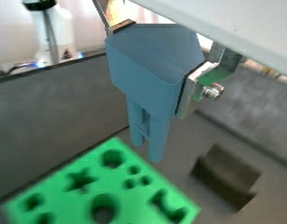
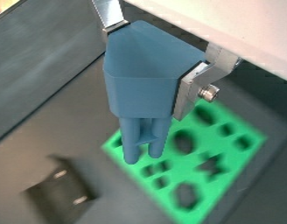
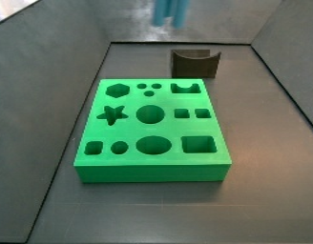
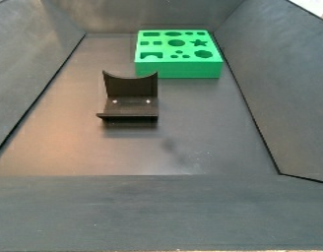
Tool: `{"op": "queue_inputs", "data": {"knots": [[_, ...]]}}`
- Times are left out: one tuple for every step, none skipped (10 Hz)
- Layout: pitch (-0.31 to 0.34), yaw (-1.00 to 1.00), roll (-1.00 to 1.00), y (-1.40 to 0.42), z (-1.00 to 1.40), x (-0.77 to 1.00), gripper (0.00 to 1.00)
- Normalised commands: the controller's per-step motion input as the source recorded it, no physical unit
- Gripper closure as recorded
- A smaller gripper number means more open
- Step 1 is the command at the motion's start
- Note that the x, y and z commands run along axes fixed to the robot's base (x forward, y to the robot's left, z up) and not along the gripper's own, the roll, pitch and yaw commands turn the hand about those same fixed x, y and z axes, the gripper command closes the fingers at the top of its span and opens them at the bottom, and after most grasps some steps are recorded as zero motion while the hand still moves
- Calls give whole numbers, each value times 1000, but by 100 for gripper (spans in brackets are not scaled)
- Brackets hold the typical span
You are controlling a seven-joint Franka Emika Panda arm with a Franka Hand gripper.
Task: Pick up the 3 prong object. Move up. Rotate the 3 prong object. Place the 3 prong object on the fixture. Regrasp the 3 prong object. Move to above the board. Insert the 3 prong object.
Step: Move to above the board, then insert the 3 prong object.
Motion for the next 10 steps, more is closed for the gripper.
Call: {"op": "queue_inputs", "data": {"knots": [[-163,-128,-840,-354,98,-472,100],[-107,-86,-630,-190,52,-285,100],[-55,-54,-438,-110,36,-167,100],[-27,-38,-285,-69,22,-96,100],[0,0,9,-46,0,0,100],[0,-20,0,0,0,103,100],[0,-131,-77,137,-66,37,100],[0,-211,-160,300,-117,203,100],[0,-271,-174,337,-143,206,100],[-14,-283,-203,334,-203,200,100]]}}
